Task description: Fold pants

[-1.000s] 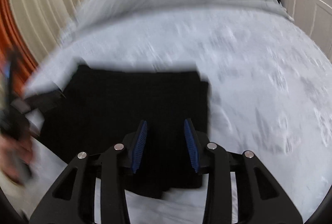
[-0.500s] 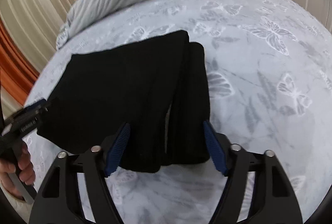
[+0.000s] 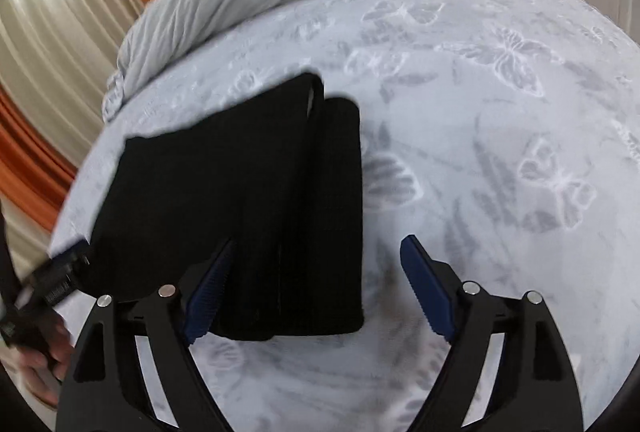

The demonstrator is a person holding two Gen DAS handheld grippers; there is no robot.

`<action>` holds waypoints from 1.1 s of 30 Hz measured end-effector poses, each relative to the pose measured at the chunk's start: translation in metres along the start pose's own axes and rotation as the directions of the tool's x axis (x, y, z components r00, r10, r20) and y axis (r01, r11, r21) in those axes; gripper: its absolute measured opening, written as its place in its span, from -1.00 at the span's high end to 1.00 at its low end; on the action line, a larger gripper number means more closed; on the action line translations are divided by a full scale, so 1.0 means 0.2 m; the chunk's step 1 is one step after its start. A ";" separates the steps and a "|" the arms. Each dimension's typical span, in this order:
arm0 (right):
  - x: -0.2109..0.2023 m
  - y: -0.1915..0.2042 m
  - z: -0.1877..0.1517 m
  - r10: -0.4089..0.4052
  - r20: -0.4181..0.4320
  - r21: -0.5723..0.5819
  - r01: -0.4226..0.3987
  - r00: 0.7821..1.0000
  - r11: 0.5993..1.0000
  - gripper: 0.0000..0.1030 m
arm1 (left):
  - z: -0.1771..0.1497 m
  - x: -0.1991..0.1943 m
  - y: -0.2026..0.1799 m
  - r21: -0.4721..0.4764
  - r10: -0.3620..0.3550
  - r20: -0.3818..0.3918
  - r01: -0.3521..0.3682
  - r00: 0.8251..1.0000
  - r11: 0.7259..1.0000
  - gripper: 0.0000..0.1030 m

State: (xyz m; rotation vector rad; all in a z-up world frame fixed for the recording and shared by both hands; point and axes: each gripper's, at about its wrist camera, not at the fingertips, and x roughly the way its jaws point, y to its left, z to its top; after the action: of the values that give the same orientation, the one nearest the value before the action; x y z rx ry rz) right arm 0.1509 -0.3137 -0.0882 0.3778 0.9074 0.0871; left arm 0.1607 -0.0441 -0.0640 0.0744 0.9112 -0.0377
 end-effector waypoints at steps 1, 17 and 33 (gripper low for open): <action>0.00 -0.01 0.00 0.031 -0.012 0.007 -0.031 0.999 0.999 -0.66 | -0.01 -0.01 0.03 -0.029 -0.027 -0.001 0.027 1.000 0.999 -0.46; -0.04 0.02 -0.20 0.036 -0.110 0.008 -0.035 0.993 0.999 -0.49 | -0.10 -0.10 0.27 -0.280 -0.407 -0.059 0.376 0.912 0.883 0.41; -0.16 0.23 -0.25 -0.108 0.055 -0.133 0.114 0.993 0.984 -0.31 | -0.30 -0.30 0.14 -0.001 -0.018 0.102 0.018 0.995 1.000 -0.30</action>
State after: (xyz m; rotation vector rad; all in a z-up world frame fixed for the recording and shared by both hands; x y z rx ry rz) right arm 0.0946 -0.2636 -0.0751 0.2011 0.8683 0.0370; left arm 0.0786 -0.0116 -0.0528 0.0617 0.8096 -0.0572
